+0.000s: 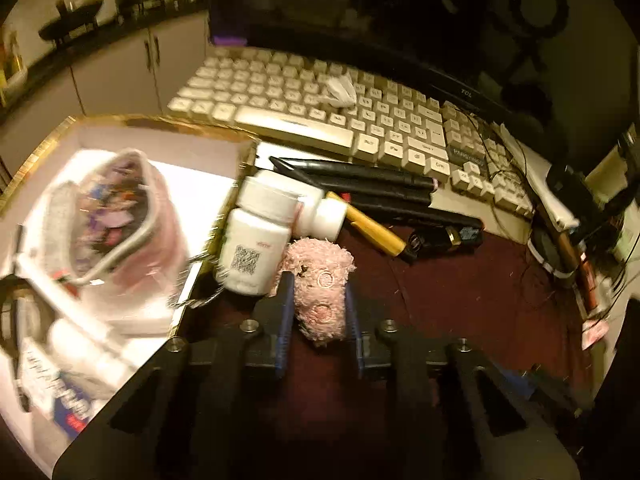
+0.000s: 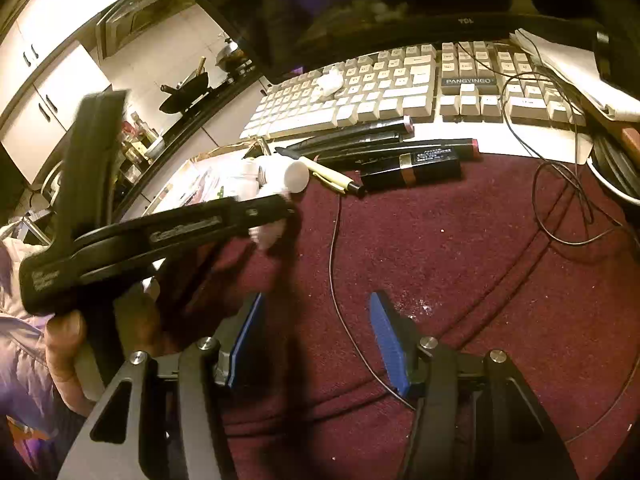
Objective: Organize objects
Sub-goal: 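Grasp the pink plush toy with the left tool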
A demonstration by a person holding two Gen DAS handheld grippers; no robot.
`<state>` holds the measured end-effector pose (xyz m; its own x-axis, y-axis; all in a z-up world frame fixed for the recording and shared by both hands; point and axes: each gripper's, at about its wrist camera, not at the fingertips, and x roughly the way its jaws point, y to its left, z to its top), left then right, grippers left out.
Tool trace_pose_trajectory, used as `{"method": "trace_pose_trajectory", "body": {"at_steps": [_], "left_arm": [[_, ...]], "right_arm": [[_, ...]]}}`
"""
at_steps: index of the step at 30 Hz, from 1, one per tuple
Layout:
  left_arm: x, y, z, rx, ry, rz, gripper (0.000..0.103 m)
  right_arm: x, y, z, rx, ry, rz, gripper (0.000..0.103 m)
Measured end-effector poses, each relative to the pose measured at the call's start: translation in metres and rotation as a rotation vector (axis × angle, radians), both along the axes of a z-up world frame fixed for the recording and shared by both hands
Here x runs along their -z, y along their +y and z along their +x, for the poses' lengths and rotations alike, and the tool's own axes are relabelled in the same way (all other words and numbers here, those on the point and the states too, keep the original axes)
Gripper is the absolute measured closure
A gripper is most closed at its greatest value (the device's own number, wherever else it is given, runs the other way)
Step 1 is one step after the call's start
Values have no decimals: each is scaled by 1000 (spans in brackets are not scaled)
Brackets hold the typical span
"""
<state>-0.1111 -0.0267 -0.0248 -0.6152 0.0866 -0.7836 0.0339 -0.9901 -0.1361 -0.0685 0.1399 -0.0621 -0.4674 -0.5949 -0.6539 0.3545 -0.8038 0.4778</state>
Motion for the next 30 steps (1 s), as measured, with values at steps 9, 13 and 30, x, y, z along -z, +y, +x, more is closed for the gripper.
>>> {"method": "trace_pose_trajectory", "body": {"at_steps": [9,13,30], "left_arm": [[-3,8,66,96,-12,30,84],[-3,8,71,115,-25,48,84],[1,1,72,112,-39,88,84]], "right_arm": [[-11,4,-5,4,-7,-15,48],[-30,3,-20,35,62,84,48],[-24,-24,-100,-169,99,375,48]]}}
